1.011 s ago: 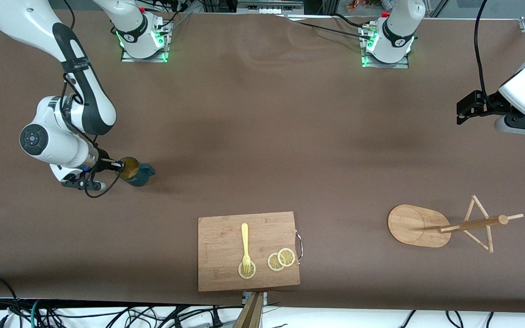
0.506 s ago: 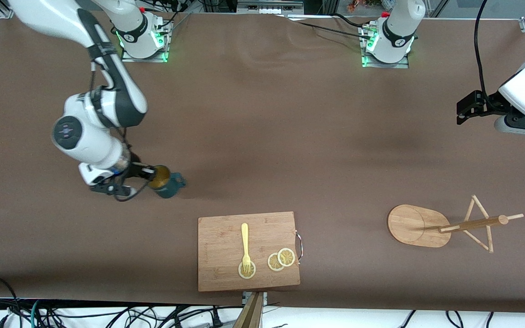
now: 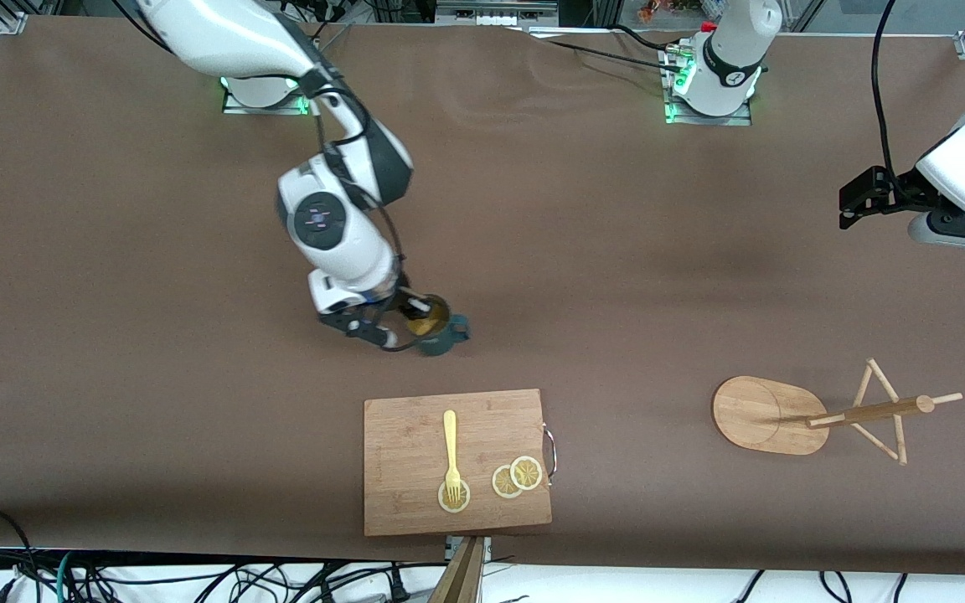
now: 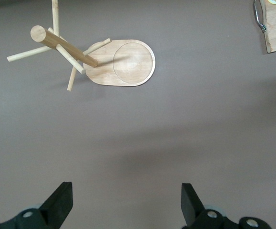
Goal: Pass cup and hang on rack
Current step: 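Carry the mug with the right gripper toward the table middle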
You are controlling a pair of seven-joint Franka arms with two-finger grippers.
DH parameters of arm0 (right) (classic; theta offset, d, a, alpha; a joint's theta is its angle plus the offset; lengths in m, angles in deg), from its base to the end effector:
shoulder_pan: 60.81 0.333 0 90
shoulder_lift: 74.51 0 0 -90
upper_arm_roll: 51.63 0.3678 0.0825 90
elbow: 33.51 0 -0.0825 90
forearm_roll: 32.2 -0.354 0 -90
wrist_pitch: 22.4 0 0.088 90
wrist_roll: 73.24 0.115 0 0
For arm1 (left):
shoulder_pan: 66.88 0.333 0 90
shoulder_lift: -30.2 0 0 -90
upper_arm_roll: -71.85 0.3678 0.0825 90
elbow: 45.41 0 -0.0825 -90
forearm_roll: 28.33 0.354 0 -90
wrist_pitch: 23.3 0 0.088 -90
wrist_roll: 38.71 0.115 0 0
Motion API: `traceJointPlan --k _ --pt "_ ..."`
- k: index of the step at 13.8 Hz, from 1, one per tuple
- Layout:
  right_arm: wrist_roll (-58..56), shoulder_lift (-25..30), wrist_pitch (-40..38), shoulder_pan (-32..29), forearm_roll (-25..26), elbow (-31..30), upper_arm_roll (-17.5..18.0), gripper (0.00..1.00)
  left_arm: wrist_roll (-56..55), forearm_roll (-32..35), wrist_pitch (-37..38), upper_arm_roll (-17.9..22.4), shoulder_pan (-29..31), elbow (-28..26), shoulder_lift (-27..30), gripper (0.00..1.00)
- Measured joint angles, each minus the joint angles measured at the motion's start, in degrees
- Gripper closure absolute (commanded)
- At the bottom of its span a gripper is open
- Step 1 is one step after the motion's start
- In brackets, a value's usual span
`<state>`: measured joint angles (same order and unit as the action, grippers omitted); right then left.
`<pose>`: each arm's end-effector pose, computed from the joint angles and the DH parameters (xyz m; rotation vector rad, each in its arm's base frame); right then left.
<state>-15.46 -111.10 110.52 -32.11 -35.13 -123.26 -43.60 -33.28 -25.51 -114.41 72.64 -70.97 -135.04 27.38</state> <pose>0.5881 0.4156 0.3352 -2.9022 0.6374 0.0114 0.5424 -0.0259 0.6467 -3.0828 0.2377 0.0376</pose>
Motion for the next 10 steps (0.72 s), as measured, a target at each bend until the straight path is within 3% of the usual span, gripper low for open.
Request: traceJointPlan --k 5,10 --pt "10.62 -6.31 0.19 8.78 0.02 8.01 -0.16 1.00 0.00 0.00 0.00 0.00 0.00 0.00 -0.03 0.00" --pt "18.02 -9.24 0.18 13.62 0.02 11.15 -0.18 1.00 0.00 0.00 -0.84 -0.14 -0.01 0.00 -0.33 0.00"
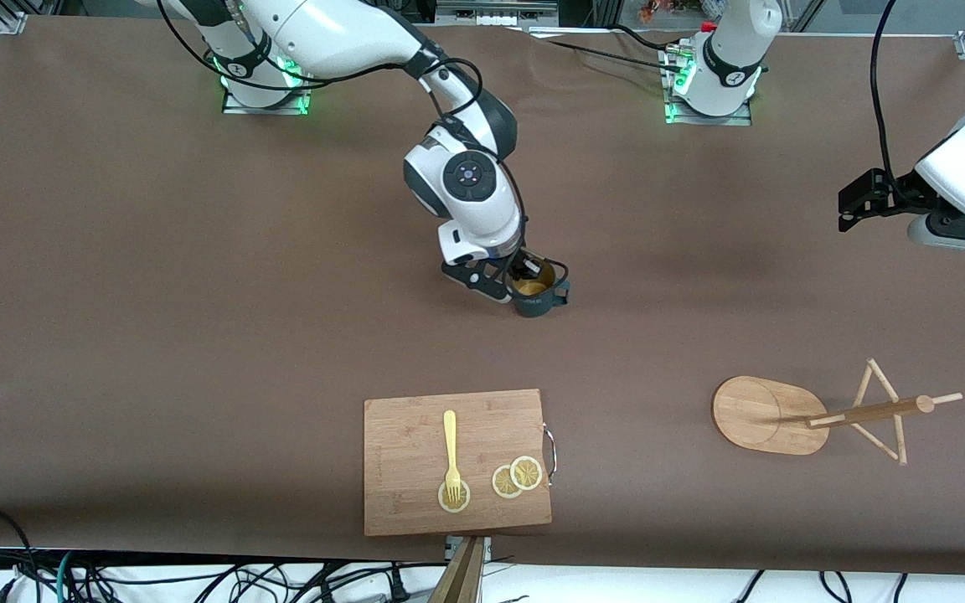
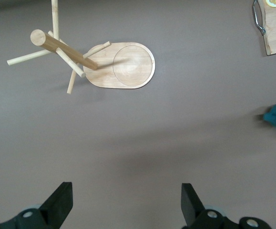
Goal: Pass cup and hang on rack
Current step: 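Carry the mug with the right gripper toward the table middle, then set the mug down with the right gripper while the left gripper approaches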
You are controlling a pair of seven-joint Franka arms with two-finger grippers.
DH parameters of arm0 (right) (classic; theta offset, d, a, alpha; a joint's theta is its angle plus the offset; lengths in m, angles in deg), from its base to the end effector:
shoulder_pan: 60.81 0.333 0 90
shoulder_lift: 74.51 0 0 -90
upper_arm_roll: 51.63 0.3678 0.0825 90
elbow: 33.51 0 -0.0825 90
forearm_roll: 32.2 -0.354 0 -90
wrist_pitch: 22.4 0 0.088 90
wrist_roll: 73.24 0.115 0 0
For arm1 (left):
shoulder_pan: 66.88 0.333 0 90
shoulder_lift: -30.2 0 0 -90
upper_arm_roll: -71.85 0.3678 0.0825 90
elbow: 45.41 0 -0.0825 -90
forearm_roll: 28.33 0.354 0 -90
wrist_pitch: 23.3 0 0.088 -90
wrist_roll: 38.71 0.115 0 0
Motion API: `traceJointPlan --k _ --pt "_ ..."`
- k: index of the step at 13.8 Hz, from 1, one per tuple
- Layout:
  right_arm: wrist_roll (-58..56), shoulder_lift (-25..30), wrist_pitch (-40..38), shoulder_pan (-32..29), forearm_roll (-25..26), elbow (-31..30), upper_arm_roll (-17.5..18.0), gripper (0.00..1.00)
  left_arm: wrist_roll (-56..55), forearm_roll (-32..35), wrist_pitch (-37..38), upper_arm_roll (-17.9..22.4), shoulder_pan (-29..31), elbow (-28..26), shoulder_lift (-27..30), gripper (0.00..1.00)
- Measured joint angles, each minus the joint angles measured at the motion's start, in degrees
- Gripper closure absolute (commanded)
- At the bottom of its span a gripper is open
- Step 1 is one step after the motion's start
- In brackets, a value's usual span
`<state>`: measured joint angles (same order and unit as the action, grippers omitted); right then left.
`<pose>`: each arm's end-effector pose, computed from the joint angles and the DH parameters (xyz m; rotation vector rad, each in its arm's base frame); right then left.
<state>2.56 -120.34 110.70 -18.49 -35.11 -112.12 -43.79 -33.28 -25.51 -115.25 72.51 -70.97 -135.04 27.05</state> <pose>0.5103 0.5692 0.3014 -2.8380 0.7674 0.0713 0.5458 -0.0274 0.6448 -3.0825 0.2420 0.0237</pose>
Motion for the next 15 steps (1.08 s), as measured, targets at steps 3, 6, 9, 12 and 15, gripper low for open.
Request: traceJointPlan --k 3,6,9,12,15 --pt "2.66 -1.24 0.01 1.62 0.00 1.03 -0.01 1.00 0.00 0.00 -0.68 -0.20 -0.28 0.00 -0.79 0.00" --pt "3.40 -1.38 0.08 2.30 -0.02 1.27 0.02 0.69 0.00 0.00 -2.31 -0.39 -0.69 0.00 -1.46 0.00" --pt "3.69 -1.74 0.15 3.22 -0.02 1.49 0.03 0.00 0.00 0.00 -2.51 -0.50 -0.70 0.00 -1.85 0.00" --pt "3.69 -1.76 -0.06 3.25 -0.02 2.17 -0.14 0.00 0.00 0.00 -3.88 -0.53 -0.70 0.00 -2.44 0.00" --pt "2.81 -1.69 -6.07 2.51 -0.02 6.52 -0.59 0.00 0.20 0.00 -6.87 -0.77 -0.71 -0.01 -3.33 0.00"
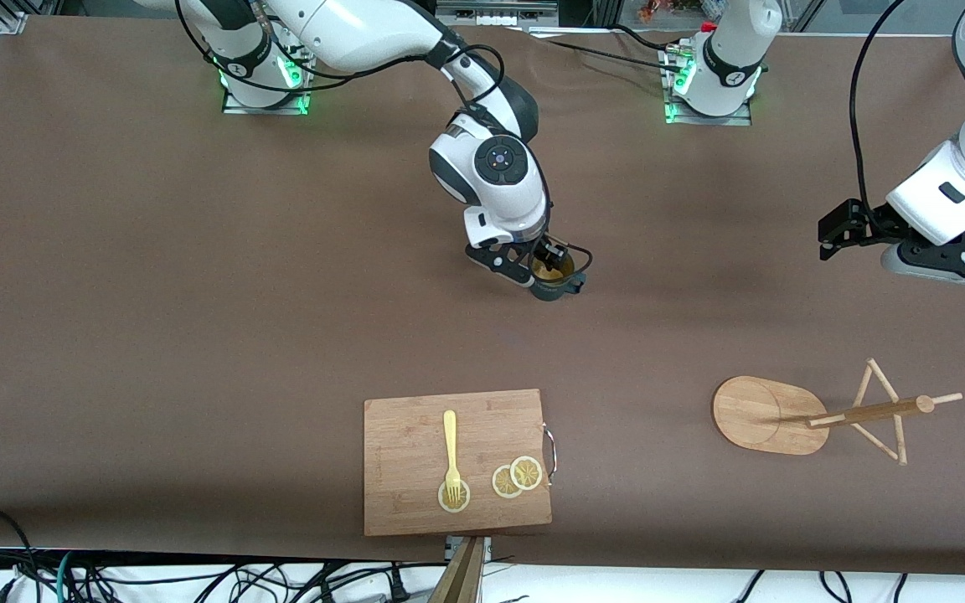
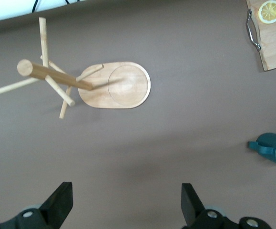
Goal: Pass cup and hang on rack
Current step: 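Set the mug down with the right gripper while the left gripper approaches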
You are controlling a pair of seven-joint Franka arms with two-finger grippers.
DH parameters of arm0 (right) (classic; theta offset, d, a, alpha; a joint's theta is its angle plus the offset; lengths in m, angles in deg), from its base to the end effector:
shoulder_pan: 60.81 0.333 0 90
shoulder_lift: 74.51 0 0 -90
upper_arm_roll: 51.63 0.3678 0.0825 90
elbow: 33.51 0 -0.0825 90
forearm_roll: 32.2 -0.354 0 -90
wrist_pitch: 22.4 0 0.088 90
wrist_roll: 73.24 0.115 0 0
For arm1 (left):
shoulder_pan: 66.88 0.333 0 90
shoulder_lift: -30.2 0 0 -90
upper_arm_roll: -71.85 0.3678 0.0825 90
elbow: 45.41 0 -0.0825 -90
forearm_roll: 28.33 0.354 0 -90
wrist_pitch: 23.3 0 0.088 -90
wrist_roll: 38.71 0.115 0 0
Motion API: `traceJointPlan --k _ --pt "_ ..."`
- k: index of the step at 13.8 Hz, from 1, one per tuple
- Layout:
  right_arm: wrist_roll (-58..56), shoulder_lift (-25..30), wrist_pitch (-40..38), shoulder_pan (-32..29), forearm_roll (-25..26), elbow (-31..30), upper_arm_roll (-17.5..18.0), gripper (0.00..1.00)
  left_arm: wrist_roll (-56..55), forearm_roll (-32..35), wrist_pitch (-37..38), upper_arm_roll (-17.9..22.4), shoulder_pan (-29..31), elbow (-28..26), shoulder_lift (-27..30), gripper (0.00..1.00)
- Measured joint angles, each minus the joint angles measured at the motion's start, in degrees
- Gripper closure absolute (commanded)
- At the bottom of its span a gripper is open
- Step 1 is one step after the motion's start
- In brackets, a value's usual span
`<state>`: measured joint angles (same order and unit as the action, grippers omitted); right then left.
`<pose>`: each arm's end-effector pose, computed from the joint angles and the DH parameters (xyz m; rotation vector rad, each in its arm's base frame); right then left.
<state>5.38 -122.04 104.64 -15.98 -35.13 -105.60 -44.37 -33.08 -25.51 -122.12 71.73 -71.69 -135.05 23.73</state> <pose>0.5000 0.5957 0.3180 -2.8553 0.7876 0.0964 0.5758 -0.0446 0.6229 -3.0778 0.2943 -0.0727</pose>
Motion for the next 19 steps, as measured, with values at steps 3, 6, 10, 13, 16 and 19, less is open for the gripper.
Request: traceJointPlan --k 3,6,10,13,16,19 --pt "-6.94 0.65 -9.79 -2.80 0.00 6.60 -0.11 0.00 0.20 0.00 -0.35 -1.60 -0.38 -0.04 -2.26 0.00" --pt "-17.66 2.58 -16.34 -6.87 0.00 8.54 -0.27 0.00 0.19 -1.48 0.72 -2.48 -0.83 -0.12 -5.59 0.00" --pt "-34.92 6.54 -24.65 -13.54 0.03 8.86 -0.68 0.00 8.39 -8.23 5.52 -2.74 -0.87 -0.31 -7.89 0.00" --pt "-49.20 9.36 -30.60 -18.85 0.08 8.91 -1.38 0.00 23.27 -15.88 4.38 -2.66 -0.65 -3.74 -8.49 0.00" --pt "-60.90 11.12 -33.81 -24.18 0.15 8.92 -1.90 0.00 42.88 -25.32 -3.26 -2.49 0.45 -11.92 -7.89 0.00" --pt "-69.51 12.33 -36.18 -27.06 0.89 8.92 -4.29 0.00 61.47 -31.45 -13.98 -2.59 0.61 -22.33 -5.21 0.00"
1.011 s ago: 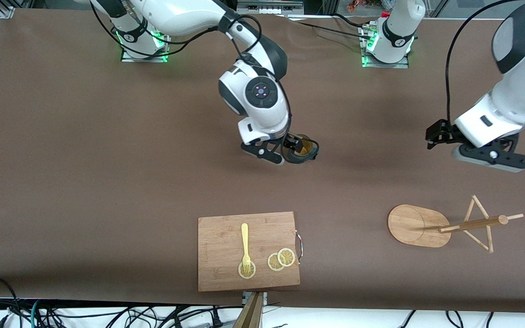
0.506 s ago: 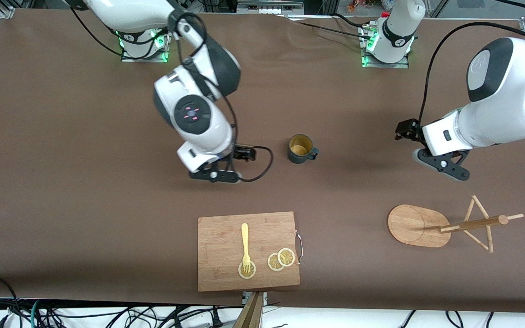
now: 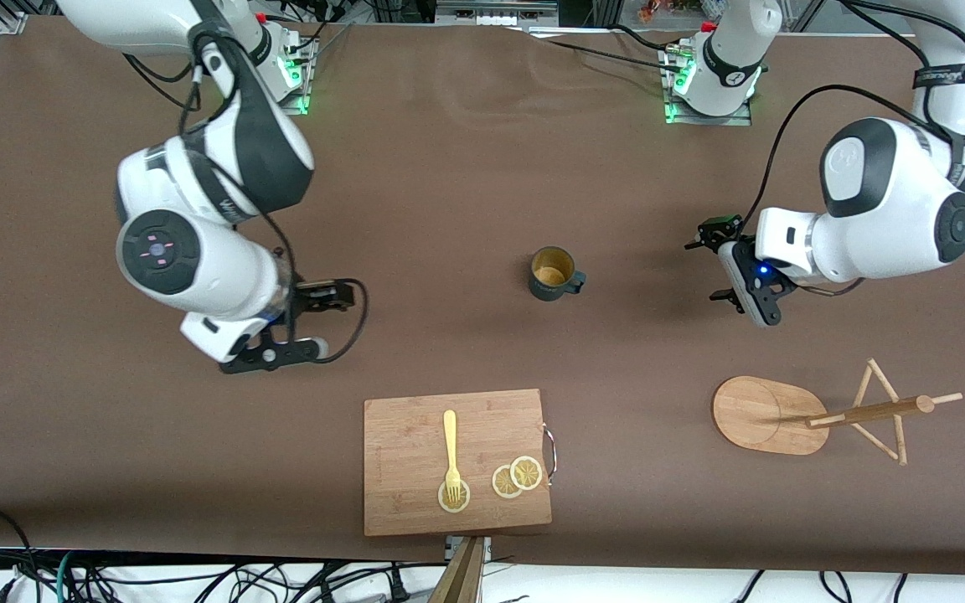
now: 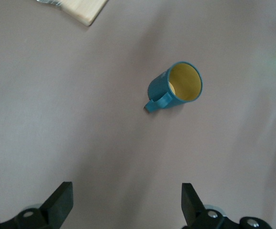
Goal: Pass cup and hang on rack
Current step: 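Set the mug down with the right gripper while the left gripper approaches, then grasp the mug handle with the left gripper while the right gripper retracts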
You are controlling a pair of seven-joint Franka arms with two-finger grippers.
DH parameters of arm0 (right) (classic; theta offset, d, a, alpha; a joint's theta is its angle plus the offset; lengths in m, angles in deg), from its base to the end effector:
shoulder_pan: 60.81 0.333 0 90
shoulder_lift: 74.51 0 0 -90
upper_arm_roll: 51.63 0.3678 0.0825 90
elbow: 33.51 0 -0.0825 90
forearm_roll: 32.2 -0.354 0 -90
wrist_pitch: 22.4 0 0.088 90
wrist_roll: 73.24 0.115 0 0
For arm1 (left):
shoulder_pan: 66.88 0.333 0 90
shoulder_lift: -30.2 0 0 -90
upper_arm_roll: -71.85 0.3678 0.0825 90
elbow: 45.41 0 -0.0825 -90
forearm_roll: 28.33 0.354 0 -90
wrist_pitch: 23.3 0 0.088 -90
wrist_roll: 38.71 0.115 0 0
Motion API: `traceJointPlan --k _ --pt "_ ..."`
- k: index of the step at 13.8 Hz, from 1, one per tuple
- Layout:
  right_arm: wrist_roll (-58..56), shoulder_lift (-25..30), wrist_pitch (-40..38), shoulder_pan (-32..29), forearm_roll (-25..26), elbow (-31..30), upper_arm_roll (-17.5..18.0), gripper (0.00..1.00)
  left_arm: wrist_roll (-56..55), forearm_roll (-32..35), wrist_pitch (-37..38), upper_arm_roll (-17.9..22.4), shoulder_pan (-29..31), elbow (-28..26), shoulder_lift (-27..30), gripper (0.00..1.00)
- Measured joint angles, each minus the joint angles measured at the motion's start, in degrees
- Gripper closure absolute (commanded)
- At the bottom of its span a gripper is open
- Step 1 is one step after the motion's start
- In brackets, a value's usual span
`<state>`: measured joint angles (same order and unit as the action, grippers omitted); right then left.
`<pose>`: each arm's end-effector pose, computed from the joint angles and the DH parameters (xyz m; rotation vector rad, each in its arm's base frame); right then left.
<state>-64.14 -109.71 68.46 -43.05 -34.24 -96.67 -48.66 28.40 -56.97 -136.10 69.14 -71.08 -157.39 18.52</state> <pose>0.6702 0.2457 0.4912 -3.0891 -0.2984 0.2216 0.5572 -0.1008 0.4272 2.2999 -1.3325 0.0877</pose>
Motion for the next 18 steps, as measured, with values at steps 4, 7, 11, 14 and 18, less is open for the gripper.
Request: traceJointPlan --k 4,7,11,14,18 --pt "-10.25 1.86 -2.55 -2.81 0.00 0.00 -5.34 0.00 28.02 -18.03 -4.87 -0.43 -0.13 -6.83 -1.62 0.00" --pt "-12.48 3.38 -3.97 -6.99 0.00 0.01 -5.84 0.00 45.56 -33.39 -5.48 -0.86 -0.33 -7.80 -8.15 0.00" --pt "-12.57 5.45 -7.12 -10.08 0.10 0.04 -6.66 0.00 60.62 -48.86 -5.41 -4.29 -0.61 -7.53 -17.43 0.00" --pt "-12.56 9.45 -8.01 -12.37 0.35 -1.04 -7.01 0.00 65.53 -50.16 -4.85 -5.52 -0.59 -7.15 -19.59 0.00" --pt "-12.56 17.94 -8.67 -14.71 0.35 -8.45 -7.03 0.00 73.79 -53.06 -2.38 -5.44 -0.06 -6.70 -23.48 0.14"
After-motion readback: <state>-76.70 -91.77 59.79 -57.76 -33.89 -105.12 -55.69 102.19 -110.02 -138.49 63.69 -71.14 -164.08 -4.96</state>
